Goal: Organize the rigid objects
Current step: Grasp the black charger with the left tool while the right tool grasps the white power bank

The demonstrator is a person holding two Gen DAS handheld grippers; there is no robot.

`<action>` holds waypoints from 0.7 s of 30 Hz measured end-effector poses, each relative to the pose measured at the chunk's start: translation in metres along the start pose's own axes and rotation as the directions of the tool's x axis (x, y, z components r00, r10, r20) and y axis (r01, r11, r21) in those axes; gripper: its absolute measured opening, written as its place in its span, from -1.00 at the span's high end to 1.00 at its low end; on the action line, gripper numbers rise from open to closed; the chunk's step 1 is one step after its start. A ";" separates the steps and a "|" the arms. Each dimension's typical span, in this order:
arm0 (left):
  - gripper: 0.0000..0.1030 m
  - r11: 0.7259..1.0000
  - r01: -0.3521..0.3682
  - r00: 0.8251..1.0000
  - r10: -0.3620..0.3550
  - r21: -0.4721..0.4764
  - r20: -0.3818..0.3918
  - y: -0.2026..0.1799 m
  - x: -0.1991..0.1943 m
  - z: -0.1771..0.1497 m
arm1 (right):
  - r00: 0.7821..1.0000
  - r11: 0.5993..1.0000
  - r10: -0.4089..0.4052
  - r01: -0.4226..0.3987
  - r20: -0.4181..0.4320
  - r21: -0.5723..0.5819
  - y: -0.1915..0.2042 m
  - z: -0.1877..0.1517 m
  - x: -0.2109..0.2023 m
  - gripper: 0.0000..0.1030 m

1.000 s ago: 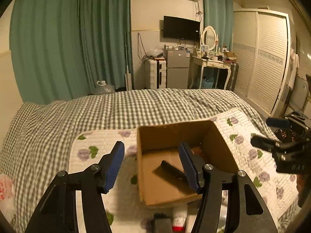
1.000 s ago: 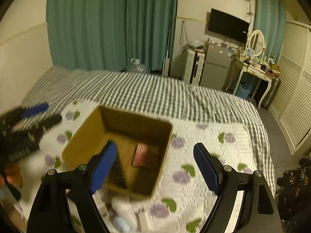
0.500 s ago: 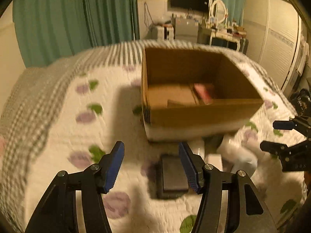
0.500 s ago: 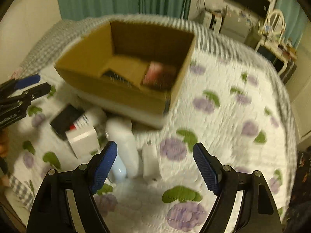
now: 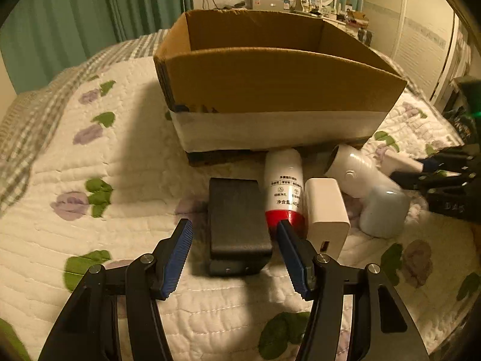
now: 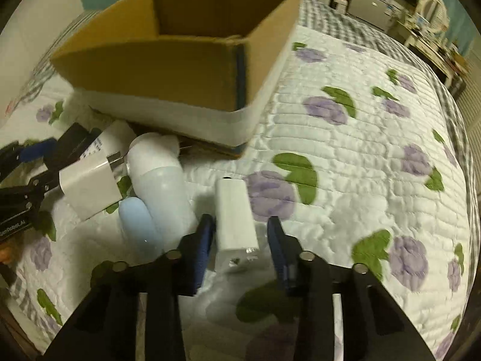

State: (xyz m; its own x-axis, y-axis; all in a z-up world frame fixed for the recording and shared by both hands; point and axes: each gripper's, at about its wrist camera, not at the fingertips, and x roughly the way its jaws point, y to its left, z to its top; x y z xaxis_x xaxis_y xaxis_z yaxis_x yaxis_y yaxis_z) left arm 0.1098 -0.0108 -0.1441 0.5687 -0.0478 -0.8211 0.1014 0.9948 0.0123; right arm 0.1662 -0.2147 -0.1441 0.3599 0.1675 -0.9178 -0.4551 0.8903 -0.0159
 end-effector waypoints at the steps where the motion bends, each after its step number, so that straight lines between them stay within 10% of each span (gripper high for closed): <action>1: -0.15 1.000 0.009 1.000 -0.009 -0.002 -0.001 0.000 0.000 0.000 | 1.000 1.000 0.001 -0.001 -0.005 -0.010 0.003 0.000 0.002 0.57; 5: 0.15 0.999 0.028 1.000 -0.028 0.014 -0.006 0.002 -0.001 -0.003 | 1.000 1.000 0.010 -0.010 0.003 -0.013 0.004 -0.001 -0.004 0.57; 21: 0.24 0.999 0.013 1.000 -0.013 -0.037 0.009 0.009 -0.027 0.000 | 0.997 0.998 -0.039 0.042 0.059 -0.053 0.016 0.006 -0.033 0.57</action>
State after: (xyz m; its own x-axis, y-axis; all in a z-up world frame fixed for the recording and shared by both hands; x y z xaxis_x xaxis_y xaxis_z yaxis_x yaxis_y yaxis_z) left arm 0.0950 -0.0001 -0.1218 0.5751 -0.0614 -0.8158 0.0787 0.9967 -0.0196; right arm 0.1516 -0.2034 -0.1117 0.4250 0.1575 -0.8914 -0.4819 0.8730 -0.0756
